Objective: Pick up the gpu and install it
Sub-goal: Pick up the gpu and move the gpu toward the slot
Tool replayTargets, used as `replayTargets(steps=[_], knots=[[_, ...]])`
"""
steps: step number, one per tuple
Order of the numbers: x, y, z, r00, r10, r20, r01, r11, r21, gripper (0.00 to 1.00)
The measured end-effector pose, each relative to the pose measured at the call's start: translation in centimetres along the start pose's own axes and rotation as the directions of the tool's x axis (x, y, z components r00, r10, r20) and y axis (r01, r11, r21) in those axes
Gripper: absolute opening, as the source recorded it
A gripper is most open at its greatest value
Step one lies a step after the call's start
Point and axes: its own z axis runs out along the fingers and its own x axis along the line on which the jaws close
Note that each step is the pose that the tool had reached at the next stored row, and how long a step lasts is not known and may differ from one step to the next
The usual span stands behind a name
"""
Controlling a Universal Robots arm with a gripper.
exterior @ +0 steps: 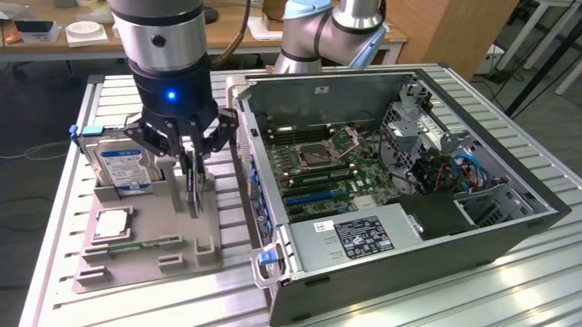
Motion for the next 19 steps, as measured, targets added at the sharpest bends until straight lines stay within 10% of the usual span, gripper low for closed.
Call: replayTargets(steps=[19], knots=[[-0.1,0.19,-4.21,1.0,0.0,0.0,0.0,1.0,0.0,0.26]])
